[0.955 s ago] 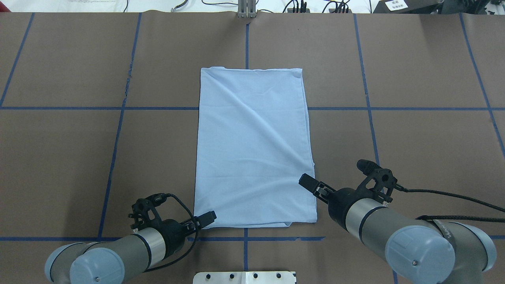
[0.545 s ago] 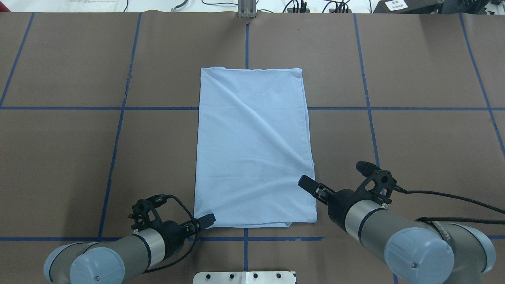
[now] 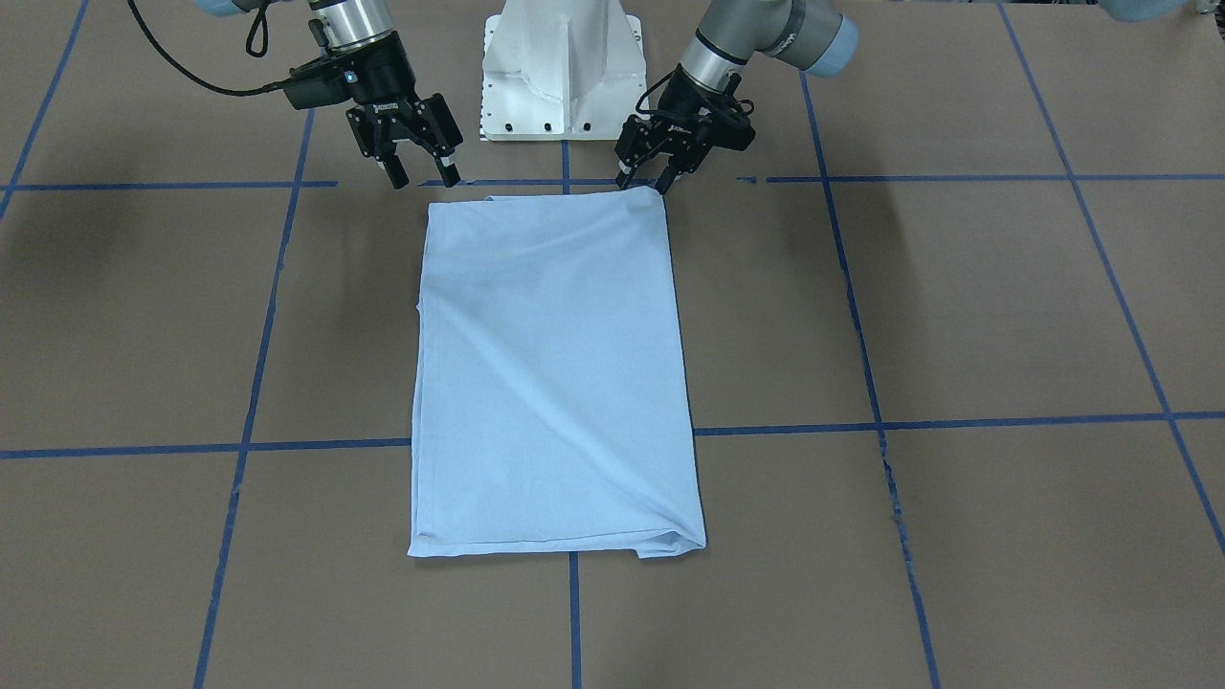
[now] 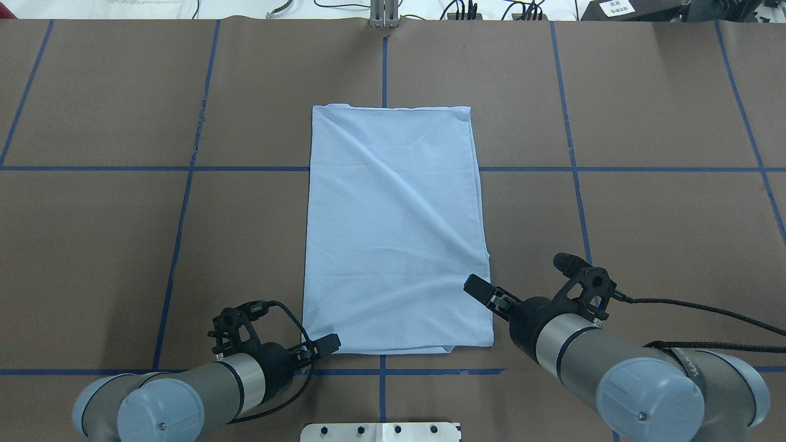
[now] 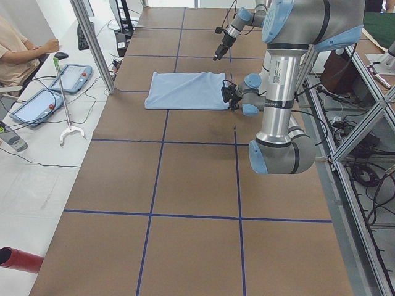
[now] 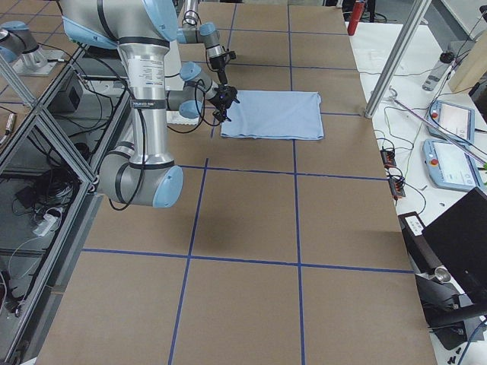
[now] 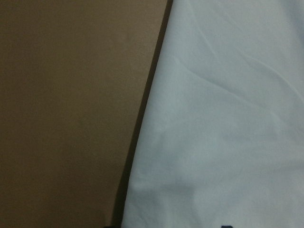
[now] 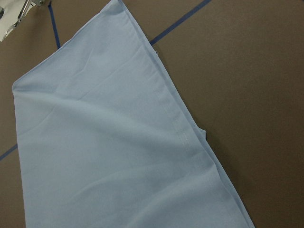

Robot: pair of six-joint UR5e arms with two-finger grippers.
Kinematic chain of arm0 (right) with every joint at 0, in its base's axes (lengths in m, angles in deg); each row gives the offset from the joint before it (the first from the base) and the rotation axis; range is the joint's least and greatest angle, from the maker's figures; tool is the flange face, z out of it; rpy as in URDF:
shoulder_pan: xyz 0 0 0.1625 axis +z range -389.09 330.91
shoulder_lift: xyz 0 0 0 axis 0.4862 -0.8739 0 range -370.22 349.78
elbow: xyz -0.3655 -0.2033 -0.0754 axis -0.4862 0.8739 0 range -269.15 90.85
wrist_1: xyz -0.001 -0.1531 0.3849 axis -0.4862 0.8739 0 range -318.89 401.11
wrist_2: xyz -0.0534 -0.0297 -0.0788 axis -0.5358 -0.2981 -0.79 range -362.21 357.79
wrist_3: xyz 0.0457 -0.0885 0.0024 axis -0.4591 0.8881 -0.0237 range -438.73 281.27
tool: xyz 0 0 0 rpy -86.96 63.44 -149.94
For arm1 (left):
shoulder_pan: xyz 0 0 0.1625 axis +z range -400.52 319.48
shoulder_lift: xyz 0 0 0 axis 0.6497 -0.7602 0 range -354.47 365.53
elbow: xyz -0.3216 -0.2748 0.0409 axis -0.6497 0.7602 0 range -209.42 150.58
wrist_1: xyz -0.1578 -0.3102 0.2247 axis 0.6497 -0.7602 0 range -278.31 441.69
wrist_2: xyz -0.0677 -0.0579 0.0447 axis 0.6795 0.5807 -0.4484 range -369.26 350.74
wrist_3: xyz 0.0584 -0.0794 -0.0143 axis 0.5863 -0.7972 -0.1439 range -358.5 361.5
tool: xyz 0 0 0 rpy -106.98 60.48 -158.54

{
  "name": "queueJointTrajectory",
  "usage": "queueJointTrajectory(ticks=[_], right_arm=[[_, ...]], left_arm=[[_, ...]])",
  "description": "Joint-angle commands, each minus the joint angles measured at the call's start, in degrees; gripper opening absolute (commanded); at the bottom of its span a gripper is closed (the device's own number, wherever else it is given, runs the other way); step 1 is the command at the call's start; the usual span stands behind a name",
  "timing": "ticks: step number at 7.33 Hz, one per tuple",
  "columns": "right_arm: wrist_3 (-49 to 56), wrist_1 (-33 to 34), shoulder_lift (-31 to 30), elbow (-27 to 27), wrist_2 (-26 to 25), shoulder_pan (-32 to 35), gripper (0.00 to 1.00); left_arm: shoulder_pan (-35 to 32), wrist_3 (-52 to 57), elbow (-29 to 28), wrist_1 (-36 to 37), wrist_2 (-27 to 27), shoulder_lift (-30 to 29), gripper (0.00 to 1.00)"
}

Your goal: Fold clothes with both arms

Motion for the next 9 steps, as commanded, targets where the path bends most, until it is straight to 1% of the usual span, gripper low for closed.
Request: queueJointTrajectory(ticks=[1,2,3,4,5,6,7,9], right_arm=[[0.0,0.0,0.0,0.0,-0.2,-0.1,1.00],[0.0,0.0,0.0,0.1,-0.2,-0.1,1.00],[0.0,0.0,0.0,0.3,-0.2,-0.1,1.00],[0.0,0.0,0.0,0.4,-0.2,-0.1,1.00],[0.0,0.0,0.0,0.4,-0.2,-0.1,1.00],[0.0,0.0,0.0,0.4,-0.2,0.0,1.00],[0.0,0.0,0.0,0.4,-0.2,-0.1,1.00],[0.0,0.0,0.0,0.4,-0.2,-0.1,1.00]], left_arm=[[-1.2,-0.5,-0.2,0.1,-0.1,-0.5,0.79],[-1.5,-0.5,-0.3,0.8,0.0,-0.5,0.79],[-1.8,-0.6,-0.3,4.5,0.1,-0.6,0.79],[-1.9,-0.6,-0.2,6.1,0.2,-0.6,0.79],[-1.9,-0.5,-0.2,6.2,1.0,-0.6,0.79],[-2.0,-0.5,0.0,6.9,3.9,-0.5,0.79],[-2.0,-0.5,0.3,8.9,4.4,-0.6,0.80],[-1.9,-0.3,0.2,9.0,4.4,-0.6,0.80]])
